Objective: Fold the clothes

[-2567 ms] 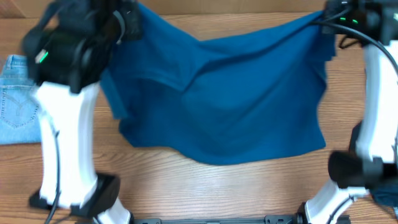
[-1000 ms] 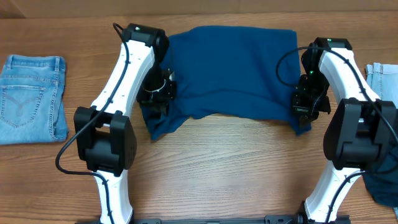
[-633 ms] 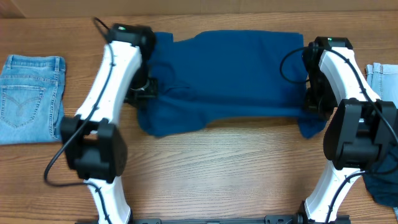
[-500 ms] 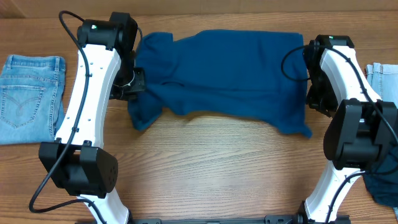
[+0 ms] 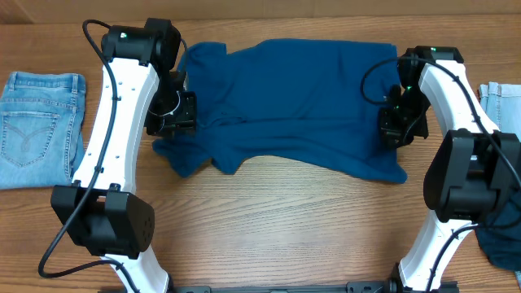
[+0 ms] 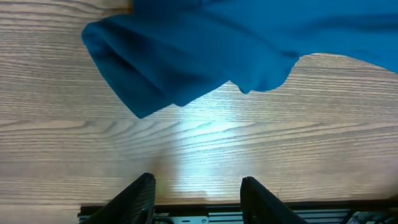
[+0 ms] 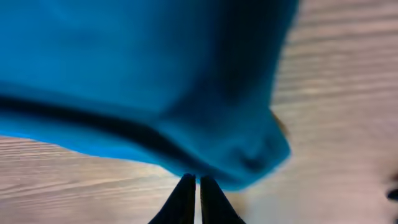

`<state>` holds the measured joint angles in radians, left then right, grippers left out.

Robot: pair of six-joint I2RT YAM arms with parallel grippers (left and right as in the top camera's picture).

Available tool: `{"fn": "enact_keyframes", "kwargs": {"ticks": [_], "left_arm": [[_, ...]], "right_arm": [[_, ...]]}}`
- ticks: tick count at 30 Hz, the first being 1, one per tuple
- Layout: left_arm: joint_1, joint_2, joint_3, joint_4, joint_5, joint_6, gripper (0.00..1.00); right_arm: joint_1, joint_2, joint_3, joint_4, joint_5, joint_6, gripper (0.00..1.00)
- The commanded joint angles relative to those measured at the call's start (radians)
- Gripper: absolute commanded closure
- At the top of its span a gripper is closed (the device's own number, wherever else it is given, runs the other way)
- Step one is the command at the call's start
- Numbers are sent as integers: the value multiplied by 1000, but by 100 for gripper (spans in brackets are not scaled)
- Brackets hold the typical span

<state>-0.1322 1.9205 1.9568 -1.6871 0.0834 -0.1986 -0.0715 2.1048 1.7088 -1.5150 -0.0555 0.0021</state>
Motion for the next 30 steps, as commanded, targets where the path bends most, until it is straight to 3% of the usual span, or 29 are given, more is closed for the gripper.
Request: {"fn": "enact_keyframes", "kwargs": {"ticks": [1, 3, 7, 8, 9, 10, 13, 19, 27, 30], "left_arm": [[-6, -8, 10, -3, 18, 39, 53], [-6, -8, 10, -3, 18, 42, 53], [-6, -8, 10, -3, 10, 46, 51], [-6, -8, 10, -3, 10, 47, 51], [-6, -8, 10, -3, 11, 53, 50], [-6, -8, 10, -3, 11, 62, 51], [-6, -8, 10, 3, 11, 64, 51], [-6, -8, 10, 13, 10, 65, 50], [-6, -8, 10, 25, 11, 65, 50], [-6, -8, 10, 24, 11, 65, 49]], "right_arm": [[-3, -18, -48, 63, 2, 29, 92], [-18, -18, -53, 101, 92, 147, 87], [-144, -18, -53, 76, -90, 180, 80], [-186, -18, -53, 60, -143, 161, 66], [-225, -18, -54, 45, -188, 134, 22], [-256, -18, -56, 35, -230, 108, 20], [-284, -18, -102, 5, -324, -11, 20], [-302, -18, -312, 116, -365, -10, 18], [-374, -18, -363, 120, -417, -14, 16], [-372, -18, -364, 162, -493, -3, 21]]}}
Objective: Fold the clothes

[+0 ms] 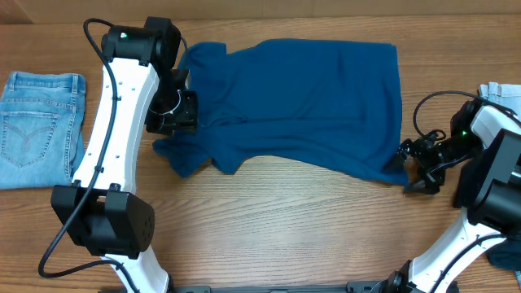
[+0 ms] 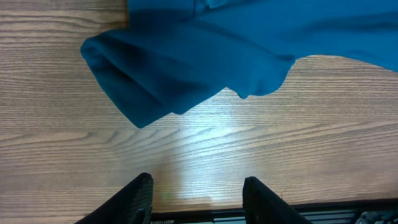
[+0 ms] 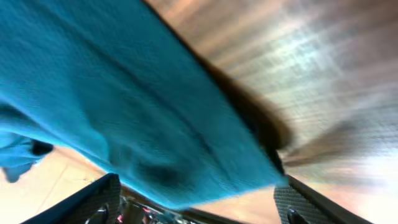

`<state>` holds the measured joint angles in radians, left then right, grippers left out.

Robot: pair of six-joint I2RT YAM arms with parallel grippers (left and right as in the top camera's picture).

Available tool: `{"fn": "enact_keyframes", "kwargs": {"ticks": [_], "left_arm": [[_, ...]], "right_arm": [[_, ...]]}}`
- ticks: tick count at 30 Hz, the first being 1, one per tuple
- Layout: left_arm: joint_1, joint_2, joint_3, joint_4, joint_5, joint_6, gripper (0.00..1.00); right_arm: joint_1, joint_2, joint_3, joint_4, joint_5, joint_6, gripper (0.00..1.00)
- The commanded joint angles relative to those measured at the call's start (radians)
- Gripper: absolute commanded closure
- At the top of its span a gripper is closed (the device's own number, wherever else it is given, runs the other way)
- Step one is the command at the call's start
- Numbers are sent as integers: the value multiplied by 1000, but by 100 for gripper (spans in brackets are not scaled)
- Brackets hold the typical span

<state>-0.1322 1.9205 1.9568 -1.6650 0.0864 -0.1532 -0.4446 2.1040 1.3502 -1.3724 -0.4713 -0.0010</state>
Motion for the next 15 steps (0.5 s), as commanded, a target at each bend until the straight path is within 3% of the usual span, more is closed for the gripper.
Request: {"fn": "enact_keyframes", "kwargs": {"ticks": [1, 3, 6, 7, 11, 15], "left_arm": [[-6, -8, 10, 1, 8, 19, 49], [-6, -8, 10, 0, 8, 19, 49], [-6, -8, 10, 1, 8, 20, 49], [-6, -8, 10, 1, 8, 20, 49], [-6, -8, 10, 2, 7, 26, 49], [-6, -8, 10, 2, 7, 27, 48]], "right_arm": [[5, -17, -9, 41, -97, 5, 28], [6, -17, -30, 82, -100, 38, 41], [5, -17, -90, 154, -90, 81, 84], [4, -17, -99, 167, -66, 89, 89], [-6, -19, -58, 151, 85, 136, 92], [-31, -44, 169, 18, 174, 137, 86]]}}
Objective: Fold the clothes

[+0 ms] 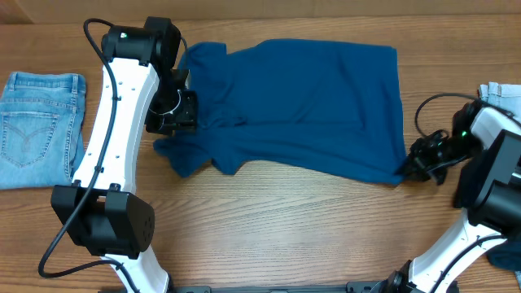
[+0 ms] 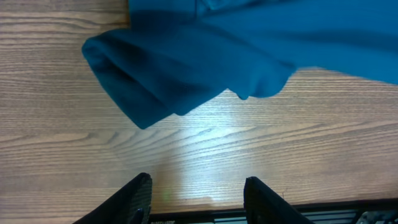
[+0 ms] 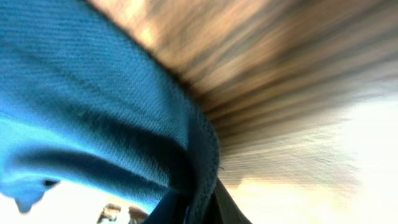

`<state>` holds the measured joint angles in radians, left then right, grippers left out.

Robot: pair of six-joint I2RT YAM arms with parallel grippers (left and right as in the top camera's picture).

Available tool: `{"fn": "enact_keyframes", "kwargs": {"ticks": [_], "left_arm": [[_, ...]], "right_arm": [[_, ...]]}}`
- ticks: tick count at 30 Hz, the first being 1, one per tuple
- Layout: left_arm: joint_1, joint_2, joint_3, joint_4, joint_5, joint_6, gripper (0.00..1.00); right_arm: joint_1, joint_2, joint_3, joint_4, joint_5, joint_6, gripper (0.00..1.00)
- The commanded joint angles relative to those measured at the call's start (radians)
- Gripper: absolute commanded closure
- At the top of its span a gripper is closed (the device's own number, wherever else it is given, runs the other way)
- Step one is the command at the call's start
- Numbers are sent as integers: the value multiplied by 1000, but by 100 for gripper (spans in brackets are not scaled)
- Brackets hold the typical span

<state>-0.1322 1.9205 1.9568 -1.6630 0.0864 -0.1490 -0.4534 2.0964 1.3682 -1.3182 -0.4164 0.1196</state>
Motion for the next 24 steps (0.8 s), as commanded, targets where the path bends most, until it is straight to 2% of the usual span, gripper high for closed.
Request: {"fn": "enact_keyframes", "kwargs": {"ticks": [1, 2, 3, 5, 6, 7, 11, 12, 14, 17, 19, 20, 21, 23, 24], "left_arm": [[-6, -8, 10, -1, 8, 23, 48], [-6, -8, 10, -3, 8, 23, 48], [-6, -8, 10, -6, 8, 23, 48], [-6, -8, 10, -12, 8, 23, 48], [-6, -8, 10, -16, 8, 23, 47], [-6, -8, 10, -19, 8, 23, 46], [-5, -8, 10, -26, 6, 23, 46], [-5, -8, 10, -13, -19, 22, 45], [-5, -8, 10, 23, -18, 23, 45], [-5, -8, 10, 174, -19, 24, 37], [-5, -5, 10, 298, -19, 57, 40], [-6, 14, 9, 434, -15, 87, 59], [-7, 36, 9, 498, -7, 91, 67], [-16, 102, 9, 570, 21, 90, 88], [-24, 151, 10, 602, 50, 90, 94]], "right_arm": [[-23, -38, 233, -72, 191, 24, 85], [-23, -38, 286, -85, 274, 53, 83], [-23, -38, 308, -83, 340, 66, 75], [-23, -37, 303, -77, 391, 90, 74], [-23, -37, 301, -77, 419, 100, 64], [-23, -37, 301, -80, 423, 100, 62], [-8, -43, 325, -93, 315, 55, 69], [34, -56, 349, -95, 176, -50, 74], [108, -71, 358, -84, 101, -145, 78], [276, -71, 353, -10, 126, -207, 81], [350, -71, 353, 13, 166, -207, 81], [411, -71, 353, 16, 173, -207, 80], [432, -71, 353, 16, 173, -207, 80], [449, -71, 353, 19, 191, -206, 82], [449, -71, 353, 20, 191, -205, 89]]}}
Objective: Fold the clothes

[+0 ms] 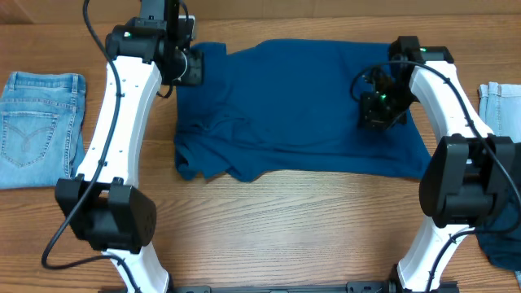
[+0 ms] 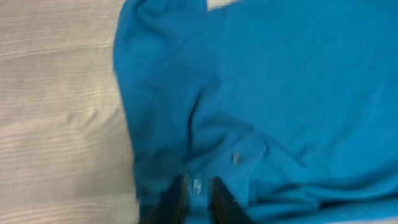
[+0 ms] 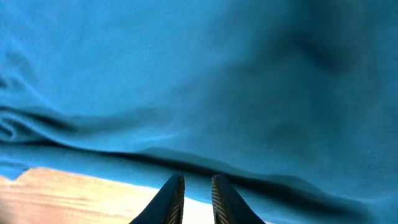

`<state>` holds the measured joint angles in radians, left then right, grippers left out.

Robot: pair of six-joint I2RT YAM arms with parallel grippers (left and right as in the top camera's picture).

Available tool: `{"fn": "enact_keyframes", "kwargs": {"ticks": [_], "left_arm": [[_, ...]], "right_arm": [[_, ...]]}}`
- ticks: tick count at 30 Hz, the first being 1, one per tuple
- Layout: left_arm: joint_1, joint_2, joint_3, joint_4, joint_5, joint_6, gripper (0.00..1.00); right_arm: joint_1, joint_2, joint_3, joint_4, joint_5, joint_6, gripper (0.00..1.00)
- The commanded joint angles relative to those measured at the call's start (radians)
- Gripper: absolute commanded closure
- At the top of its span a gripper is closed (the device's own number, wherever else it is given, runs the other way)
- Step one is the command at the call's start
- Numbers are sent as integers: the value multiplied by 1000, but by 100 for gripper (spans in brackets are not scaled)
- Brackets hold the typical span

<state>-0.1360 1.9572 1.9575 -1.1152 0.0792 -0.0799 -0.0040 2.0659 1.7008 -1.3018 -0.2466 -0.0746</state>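
Note:
A blue polo shirt [image 1: 293, 106] lies spread across the table, bunched at its lower left [image 1: 203, 163]. My left gripper [image 1: 186, 67] is at the shirt's upper left. In the left wrist view, which is blurred, it [image 2: 198, 198] is nearly closed, with the blue cloth and a button between its fingers. My right gripper [image 1: 376, 114] hangs over the shirt's right part. In the right wrist view it [image 3: 196, 199] stands a narrow gap apart with nothing between the pads; the shirt's hem [image 3: 186, 158] and bare wood lie below.
Folded light blue jeans [image 1: 37, 126] lie at the table's left edge. More pale denim [image 1: 498, 102] shows at the right edge and a dark blue cloth [image 1: 503, 244] at the lower right. Bare wood [image 1: 285, 228] runs along the front.
My left gripper went from open beside the shirt's left sleeve to the collar, now closed on cloth. My right gripper left the lower right corner and stands over the shirt. The shirt lies wider at its lower right.
At first my right gripper was shut over the shirt's right side and my left hung open by the left sleeve. Then the right gripper was open at the lower right corner, then shut on it. Now that corner lies further right, and my left gripper holds the collar.

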Motion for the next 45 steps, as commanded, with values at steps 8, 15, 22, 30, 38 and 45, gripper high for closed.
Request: {"fn": "enact_keyframes", "kwargs": {"ticks": [8, 15, 22, 30, 38, 45], "left_arm": [[-45, 356, 9, 274, 18, 50, 96], [-45, 457, 9, 376, -68, 50, 96], [-32, 541, 9, 561, -146, 51, 96], [-25, 541, 9, 1088, -247, 50, 96], [-27, 287, 273, 193, -159, -51, 93], [-31, -26, 312, -446, -13, -234, 69]], "right_arm": [[-2, -40, -85, 66, 21, -4, 96], [-2, -40, -188, 116, 20, 2, 96], [-2, -40, -188, 121, 21, 18, 96], [-2, -40, -188, 176, 21, 18, 89], [-26, -89, -31, 121, 78, 31, 64], [-134, -263, 86, -174, 78, 116, 55]]}}
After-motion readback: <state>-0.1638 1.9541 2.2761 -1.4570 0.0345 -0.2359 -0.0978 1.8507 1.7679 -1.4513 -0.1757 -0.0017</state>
